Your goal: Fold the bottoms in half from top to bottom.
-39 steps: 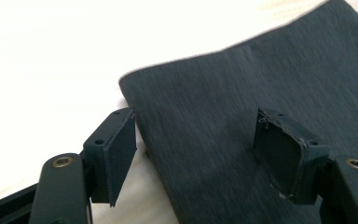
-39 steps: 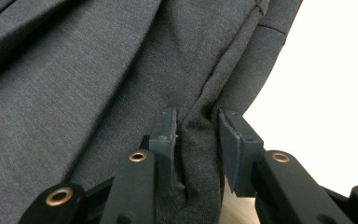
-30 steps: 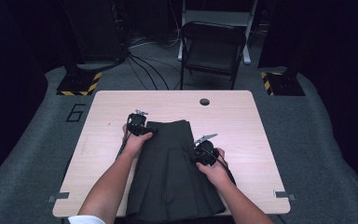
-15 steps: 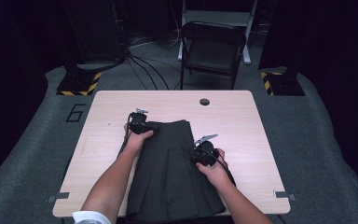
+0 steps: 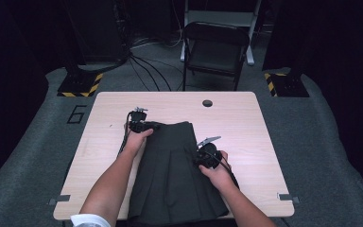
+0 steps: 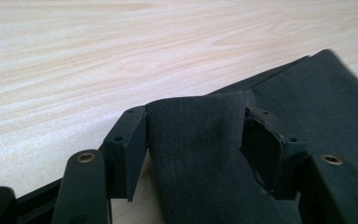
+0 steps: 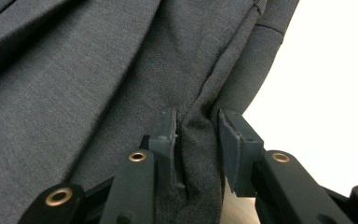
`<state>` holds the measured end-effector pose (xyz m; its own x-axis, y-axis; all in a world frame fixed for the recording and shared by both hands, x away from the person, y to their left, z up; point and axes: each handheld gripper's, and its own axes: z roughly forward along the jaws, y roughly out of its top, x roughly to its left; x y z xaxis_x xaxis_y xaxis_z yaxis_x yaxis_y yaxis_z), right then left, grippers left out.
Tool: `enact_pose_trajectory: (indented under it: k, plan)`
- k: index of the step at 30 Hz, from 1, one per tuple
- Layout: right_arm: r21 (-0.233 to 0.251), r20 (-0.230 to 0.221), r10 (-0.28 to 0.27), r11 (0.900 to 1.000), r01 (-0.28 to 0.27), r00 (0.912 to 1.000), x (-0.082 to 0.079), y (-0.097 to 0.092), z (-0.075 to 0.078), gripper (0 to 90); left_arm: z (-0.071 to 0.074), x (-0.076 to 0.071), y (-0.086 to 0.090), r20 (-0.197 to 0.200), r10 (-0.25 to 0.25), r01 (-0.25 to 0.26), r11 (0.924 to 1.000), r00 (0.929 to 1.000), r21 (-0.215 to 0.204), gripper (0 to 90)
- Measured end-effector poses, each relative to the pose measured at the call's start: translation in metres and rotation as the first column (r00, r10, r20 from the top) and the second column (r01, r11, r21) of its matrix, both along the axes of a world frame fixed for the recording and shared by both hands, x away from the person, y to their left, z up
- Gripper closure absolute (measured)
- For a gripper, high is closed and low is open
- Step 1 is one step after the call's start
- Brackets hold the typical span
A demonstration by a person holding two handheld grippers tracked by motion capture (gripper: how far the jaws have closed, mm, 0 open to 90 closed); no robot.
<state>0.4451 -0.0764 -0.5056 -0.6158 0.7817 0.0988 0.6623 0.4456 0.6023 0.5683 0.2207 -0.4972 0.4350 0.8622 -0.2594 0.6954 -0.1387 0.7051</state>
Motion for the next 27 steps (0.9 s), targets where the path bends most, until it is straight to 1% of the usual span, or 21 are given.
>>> enact_pose_trajectory:
  k: [3,4,5,6,7,9,11,12,13,15,16,17,19,21,23,24,27]
  plan:
    - [0.0,-0.001,0.004,1.0,-0.004,1.0,0.0,-0.001,0.0,67.4,0.006,-0.002,-0.001,-0.006,-0.017,0.017,0.9998,0.9998,-0.005,43.4]
    - [0.0,-0.001,0.004,1.0,-0.004,1.0,0.0,-0.001,0.0,67.4,0.007,-0.003,-0.001,-0.005,-0.022,0.022,0.9997,0.9997,-0.007,46.8]
    - [0.0,-0.001,0.004,1.0,-0.004,1.0,0.0,-0.001,0.0,67.4,0.009,-0.003,-0.001,-0.007,-0.03,0.03,0.9995,0.9995,-0.014,46.8]
    - [0.0,-0.001,0.003,1.0,-0.003,1.0,0.0,-0.001,0.0,67.4,0.011,-0.004,-0.002,-0.014,-0.037,0.037,0.9991,0.9992,-0.022,49.3]
    - [0.0,-0.001,0.003,1.0,-0.003,1.0,0.0,-0.001,0.0,67.4,0.011,-0.004,-0.003,-0.017,-0.041,0.04,0.999,0.999,-0.021,52.2]
    - [0.0,-0.001,0.003,1.0,-0.003,1.0,0.0,-0.001,0.0,67.4,0.014,-0.005,-0.003,-0.014,-0.035,0.034,0.9994,0.9993,-0.008,58.0]
    - [0.001,0.007,-0.005,1.0,0.005,1.0,-0.001,0.0,0.0,67.4,0.016,-0.006,-0.004,-0.017,-0.029,0.029,0.9995,0.9994,-0.015,63.2]
    - [0.001,0.007,-0.005,1.0,0.005,1.0,-0.001,0.0,0.0,67.4,0.018,-0.006,-0.004,-0.018,-0.028,0.028,0.9996,0.9995,-0.005,64.9]
    - [0.003,0.005,-0.003,1.0,0.003,1.0,-0.001,0.0,0.0,67.4,0.019,-0.007,-0.005,-0.015,-0.028,0.028,0.9996,0.9995,-0.003,66.4]
    - [0.002,0.006,-0.002,1.0,0.002,1.0,-0.001,0.0,0.0,67.4,0.021,-0.008,-0.006,-0.015,-0.026,0.026,0.9997,0.9995,-0.001,72.3]
    - [0.002,0.007,-0.004,1.0,0.004,1.0,-0.001,0.0,-0.001,67.4,0.022,-0.008,-0.006,-0.014,-0.023,0.023,0.9997,0.9997,0.003,74.4]
    - [0.002,0.007,-0.004,1.0,0.004,1.0,-0.001,0.0,-0.001,67.4,0.023,-0.009,-0.006,-0.009,-0.019,0.019,0.9998,0.9998,0.006,74.4]
    - [0.003,0.005,-0.002,1.0,0.002,1.0,-0.001,-0.001,0.0,67.4,0.026,-0.01,-0.006,0.007,-0.011,0.011,0.9996,0.9999,0.025,78.8]
    - [0.004,0.007,-0.006,1.0,0.006,1.0,-0.001,0.0,-0.001,67.4,0.03,-0.012,-0.005,0.02,-0.014,0.013,0.999,0.9997,0.043,85.0]
    - [0.009,0.005,-0.009,0.9999,0.009,0.9999,-0.001,0.0,-0.001,67.4,0.033,-0.013,-0.004,0.034,-0.003,0.002,0.9992,0.9994,0.04,87.5]
    - [0.009,0.007,-0.007,0.9999,0.007,0.9999,-0.001,-0.001,-0.001,67.3,0.034,-0.013,-0.003,0.041,-0.008,0.007,0.999,0.9991,0.045,88.3]
    - [0.014,0.009,-0.006,0.9999,0.006,0.9999,-0.001,-0.002,-0.001,67.2,0.035,-0.014,-0.004,0.044,-0.014,0.013,0.9991,0.9989,0.041,89.0]
